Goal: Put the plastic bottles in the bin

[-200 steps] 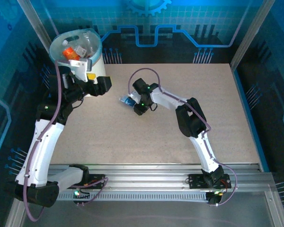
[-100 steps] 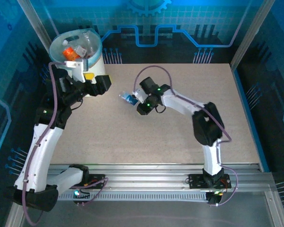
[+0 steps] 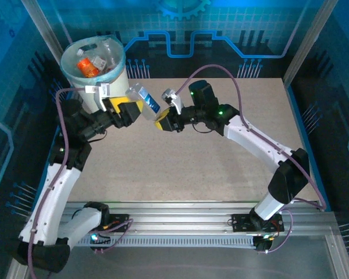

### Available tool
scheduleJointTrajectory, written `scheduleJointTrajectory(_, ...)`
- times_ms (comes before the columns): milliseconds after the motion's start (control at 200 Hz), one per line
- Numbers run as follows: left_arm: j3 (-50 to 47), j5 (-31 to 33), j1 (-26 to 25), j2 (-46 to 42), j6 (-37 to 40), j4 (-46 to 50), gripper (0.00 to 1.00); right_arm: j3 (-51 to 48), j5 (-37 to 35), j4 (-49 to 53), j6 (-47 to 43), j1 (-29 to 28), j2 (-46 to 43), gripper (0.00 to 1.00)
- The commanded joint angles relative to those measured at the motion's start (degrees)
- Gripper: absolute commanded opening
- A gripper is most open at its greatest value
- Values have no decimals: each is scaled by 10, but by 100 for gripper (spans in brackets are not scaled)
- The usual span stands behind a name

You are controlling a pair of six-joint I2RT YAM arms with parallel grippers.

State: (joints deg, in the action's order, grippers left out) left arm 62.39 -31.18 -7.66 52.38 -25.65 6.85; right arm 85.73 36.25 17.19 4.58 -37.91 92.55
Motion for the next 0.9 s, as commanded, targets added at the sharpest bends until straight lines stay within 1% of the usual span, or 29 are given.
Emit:
scheduleJointTrajectory(0,-11,-37,-2,-37,-11,-59,97,-15,48,-44,29,-21,-35,14)
scheduleJointTrajectory(100,-29,-32,-2,-59,-16,-71,96,-20,78,-63,25,-34,-47,15)
scheduleJointTrajectory(365,-51,-7,-2,-98,-21,-82,96,-17,106,-77,16,-64,-58,14)
scheduleJointTrajectory(600,-62,21,-2,-129,-11,-80,96,-33,123,-105,18,-74,-80,13)
scheduleJointTrajectory(685,-73,8,-2,-136,-29,-108,93,-37,150,-119,26,-74,-82,13)
scheduleJointTrajectory(785,-83,-20,-2,-137,-44,-138,91,-22,209,-120,34,-75,-69,14)
scheduleJointTrajectory(840,-84,-37,-2,-136,-45,-141,90,-10,237,-110,31,-77,-59,14)
scheduleJointTrajectory(895,-84,-54,-3,-137,-46,-145,89,2,245,-87,18,-83,-52,14)
